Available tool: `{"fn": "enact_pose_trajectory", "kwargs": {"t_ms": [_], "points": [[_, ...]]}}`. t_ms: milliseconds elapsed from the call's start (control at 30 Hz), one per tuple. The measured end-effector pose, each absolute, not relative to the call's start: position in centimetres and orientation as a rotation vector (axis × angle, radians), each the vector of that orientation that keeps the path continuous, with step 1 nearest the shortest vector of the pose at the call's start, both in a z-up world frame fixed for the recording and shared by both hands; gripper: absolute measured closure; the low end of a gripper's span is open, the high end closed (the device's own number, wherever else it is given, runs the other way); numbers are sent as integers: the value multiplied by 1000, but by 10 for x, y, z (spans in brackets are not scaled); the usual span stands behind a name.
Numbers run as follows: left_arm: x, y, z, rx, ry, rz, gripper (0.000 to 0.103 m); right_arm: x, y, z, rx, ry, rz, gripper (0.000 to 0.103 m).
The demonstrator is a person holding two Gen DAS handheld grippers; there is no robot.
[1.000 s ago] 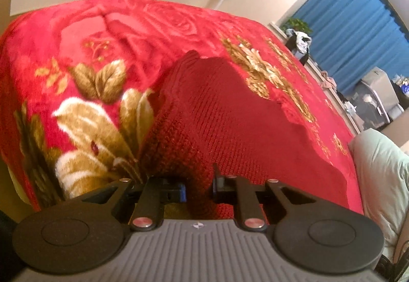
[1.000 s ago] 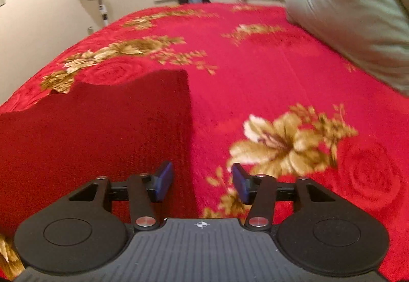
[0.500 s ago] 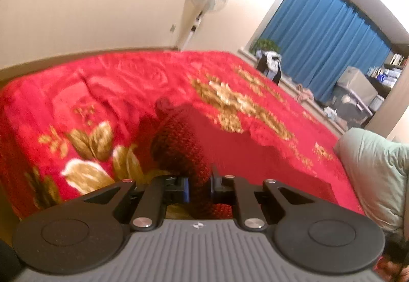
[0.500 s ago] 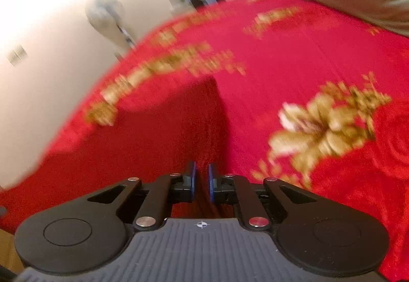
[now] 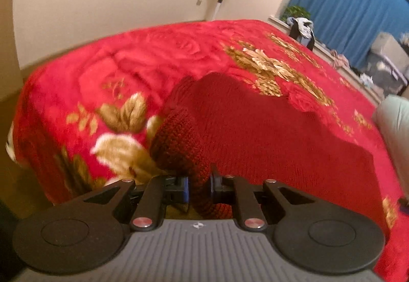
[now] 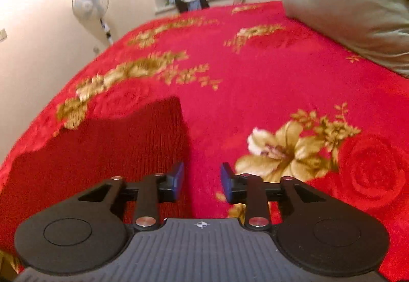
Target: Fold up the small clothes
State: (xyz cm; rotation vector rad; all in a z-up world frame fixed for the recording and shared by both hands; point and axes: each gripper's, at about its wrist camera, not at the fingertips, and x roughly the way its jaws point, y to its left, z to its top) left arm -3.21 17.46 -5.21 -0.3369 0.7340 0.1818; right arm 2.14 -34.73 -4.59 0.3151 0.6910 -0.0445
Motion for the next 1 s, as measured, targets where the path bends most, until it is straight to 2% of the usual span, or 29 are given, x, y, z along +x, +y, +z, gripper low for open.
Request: {"fn": "enact_pose_trajectory", "kwargs": {"t_ms": [267, 500, 700, 833, 933, 1000], "points": [[-7, 89, -8, -82, 650, 133, 88, 29, -362, -34, 350, 622, -31, 69], [15, -31, 18, 60, 592, -95, 88, 31, -393, -27, 422, 580, -80, 69], [6, -138, -3, 185, 583, -314, 88, 28, -407, -30, 453, 564, -110, 69], [-17, -201, -49, 365, 624, -532, 87, 27, -406, -32, 462, 554, -96, 69], [-23, -217, -79, 455, 709, -656, 67, 29, -401, -34, 491, 554, -33, 68], [-27, -206, -76, 433, 697, -708, 59, 32, -396, -39, 533, 576, 43, 61]]}}
